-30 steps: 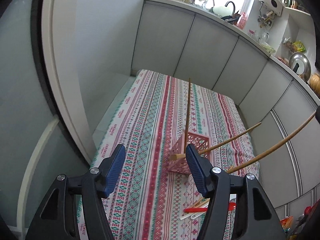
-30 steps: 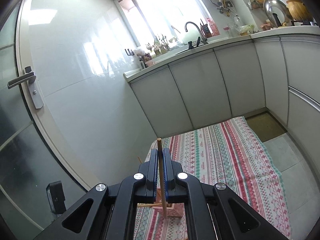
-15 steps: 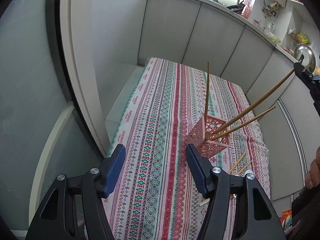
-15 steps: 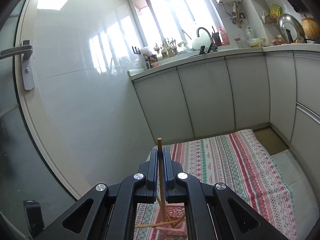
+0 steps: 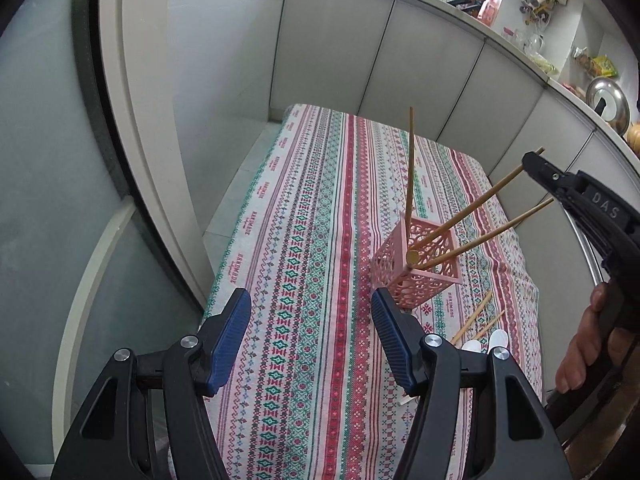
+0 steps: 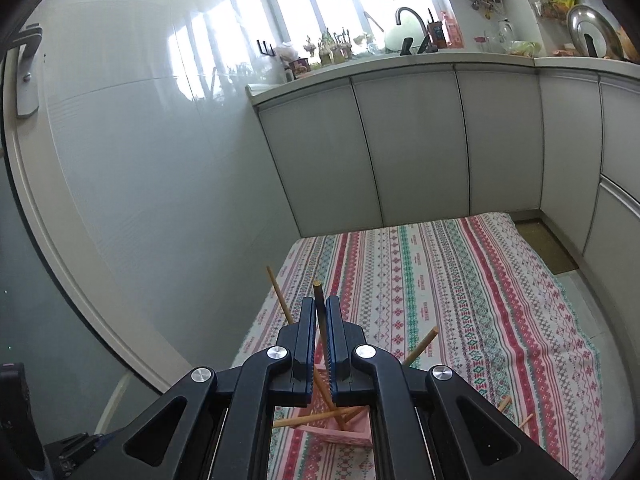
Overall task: Organize utensils
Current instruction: 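Lower the chopstick into the pink basket and open the right tool, then withdraw both open tools from the basket toward the remaining utensils, then lower the left tool onto the white spoon and close on its handle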
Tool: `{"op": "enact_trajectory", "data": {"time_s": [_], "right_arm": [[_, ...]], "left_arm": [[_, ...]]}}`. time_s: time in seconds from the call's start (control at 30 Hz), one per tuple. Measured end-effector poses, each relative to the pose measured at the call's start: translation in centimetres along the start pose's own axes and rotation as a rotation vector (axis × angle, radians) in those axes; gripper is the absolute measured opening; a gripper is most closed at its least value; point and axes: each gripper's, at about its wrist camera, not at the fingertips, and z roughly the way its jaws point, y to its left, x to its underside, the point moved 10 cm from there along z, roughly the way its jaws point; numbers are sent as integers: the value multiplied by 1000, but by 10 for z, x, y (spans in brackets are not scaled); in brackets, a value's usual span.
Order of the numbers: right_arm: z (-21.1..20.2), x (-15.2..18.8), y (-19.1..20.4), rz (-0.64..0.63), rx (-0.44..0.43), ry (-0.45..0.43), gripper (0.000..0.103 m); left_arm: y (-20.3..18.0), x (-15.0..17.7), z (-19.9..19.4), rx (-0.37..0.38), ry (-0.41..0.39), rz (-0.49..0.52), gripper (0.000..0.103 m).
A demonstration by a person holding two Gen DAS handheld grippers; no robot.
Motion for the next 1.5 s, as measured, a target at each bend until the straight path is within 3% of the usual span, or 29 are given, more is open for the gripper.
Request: {"op": "enact_trajectory", "data": {"time_s": [0.1, 0.27, 0.33, 0.37, 0.47, 0.73, 1.03, 1.2, 1.5], "right_arm": [[3, 8, -1, -6, 1, 42, 7], [-19, 1, -6, -19, 2, 35, 29], [-34, -2, -10, -23, 0, 23, 65], [-42, -5, -12, -26, -3, 10, 67], [-62, -5, -25, -51, 22, 16, 67], [-88, 21, -92, 27, 105, 142, 86], [-86, 97, -161, 88, 230, 420, 88], [-85, 140, -188, 165, 240, 556, 87], [-88, 174, -223, 214, 269, 651, 87]], "left_arm": [[-2, 1, 3, -5, 11, 7, 65], [-4, 5, 5, -2, 29, 13, 65], [-6, 7, 6, -1, 39, 20, 65], [-6, 9, 6, 0, 45, 23, 65], [-10, 15, 8, 17, 71, 29, 66], [-29, 38, 16, 6, 131, 110, 71], [-61, 75, 36, 8, 234, 206, 73], [-88, 95, 48, 13, 289, 267, 73], [-142, 121, 70, 17, 335, 410, 73]]}}
